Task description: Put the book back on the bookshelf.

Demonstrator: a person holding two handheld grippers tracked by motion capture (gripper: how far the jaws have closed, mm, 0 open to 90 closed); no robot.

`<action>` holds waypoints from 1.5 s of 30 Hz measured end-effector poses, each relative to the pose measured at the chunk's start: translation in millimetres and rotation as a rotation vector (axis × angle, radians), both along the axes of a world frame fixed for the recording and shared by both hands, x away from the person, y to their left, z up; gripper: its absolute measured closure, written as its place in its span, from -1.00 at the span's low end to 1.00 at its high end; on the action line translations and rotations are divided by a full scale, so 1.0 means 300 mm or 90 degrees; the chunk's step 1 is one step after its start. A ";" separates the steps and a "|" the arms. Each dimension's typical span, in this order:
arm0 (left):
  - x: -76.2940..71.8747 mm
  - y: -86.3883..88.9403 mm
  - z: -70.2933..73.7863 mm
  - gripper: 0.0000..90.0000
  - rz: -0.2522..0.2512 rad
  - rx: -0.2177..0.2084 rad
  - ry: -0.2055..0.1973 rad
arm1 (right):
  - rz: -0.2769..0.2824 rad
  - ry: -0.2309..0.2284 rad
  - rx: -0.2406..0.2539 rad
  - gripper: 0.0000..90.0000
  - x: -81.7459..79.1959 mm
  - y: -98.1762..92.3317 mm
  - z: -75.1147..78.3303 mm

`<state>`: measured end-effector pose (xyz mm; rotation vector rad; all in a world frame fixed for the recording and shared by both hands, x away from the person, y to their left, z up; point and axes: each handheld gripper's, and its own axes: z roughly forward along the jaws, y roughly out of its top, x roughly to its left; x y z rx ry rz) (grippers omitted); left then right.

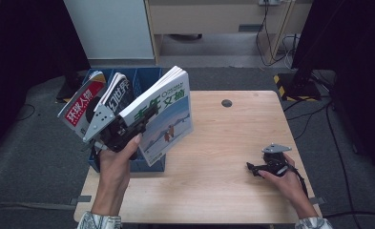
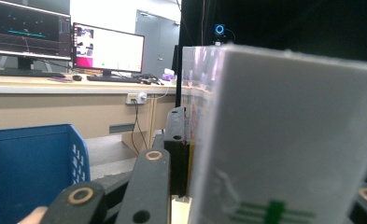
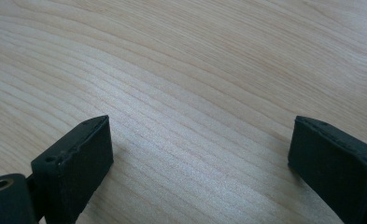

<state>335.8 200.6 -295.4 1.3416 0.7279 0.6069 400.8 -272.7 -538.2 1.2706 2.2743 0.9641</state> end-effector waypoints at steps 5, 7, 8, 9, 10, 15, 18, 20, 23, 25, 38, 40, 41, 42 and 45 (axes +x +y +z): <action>-0.004 0.012 0.006 0.62 0.004 0.000 -0.002 | 0.000 0.000 0.000 -0.85 0.000 0.000 0.000; -0.005 0.017 0.006 0.62 0.005 -0.001 -0.003 | 0.000 0.000 0.000 -0.85 0.000 0.000 0.000; -0.007 0.022 0.005 0.62 0.013 -0.001 -0.001 | 0.000 0.000 0.000 -0.85 0.000 0.000 0.000; -0.007 0.025 0.004 0.62 0.017 -0.004 -0.001 | 0.000 0.000 0.000 -0.85 0.000 0.000 0.000; -0.007 0.028 0.002 0.62 0.019 -0.003 -0.001 | 0.000 0.000 0.000 -0.85 0.000 0.000 0.000; -0.009 0.046 -0.003 0.62 0.028 -0.006 0.003 | 0.000 0.000 0.000 -0.85 0.000 0.000 0.000; -0.010 0.055 -0.003 0.62 0.033 -0.005 0.003 | 0.000 0.000 0.000 -0.85 0.000 0.000 0.000; -0.012 0.061 -0.001 0.62 0.035 -0.007 0.002 | 0.000 0.000 0.000 -0.85 0.000 0.000 0.000; -0.016 0.071 0.003 0.62 0.044 -0.013 0.000 | 0.000 0.000 0.000 -0.85 0.000 0.000 0.000; -0.018 0.074 0.004 0.62 0.047 -0.014 -0.001 | 0.000 0.000 0.000 -0.85 0.000 0.000 0.000; -0.032 0.091 0.004 0.62 0.073 -0.008 -0.003 | 0.001 -0.001 -0.001 -0.85 0.001 -0.001 0.000; -0.034 0.093 0.004 0.62 0.078 -0.006 -0.002 | 0.001 -0.001 -0.001 -0.85 0.000 0.000 0.000; -0.034 0.093 0.004 0.62 0.078 -0.006 -0.002 | 0.001 -0.001 -0.001 -0.85 0.000 0.000 0.000; -0.036 0.094 0.004 0.62 0.079 -0.006 -0.003 | 0.000 0.000 0.000 -0.85 0.000 0.000 0.000; -0.041 0.100 0.004 0.62 0.083 -0.010 -0.003 | 0.000 0.000 0.000 -0.85 0.000 0.000 0.000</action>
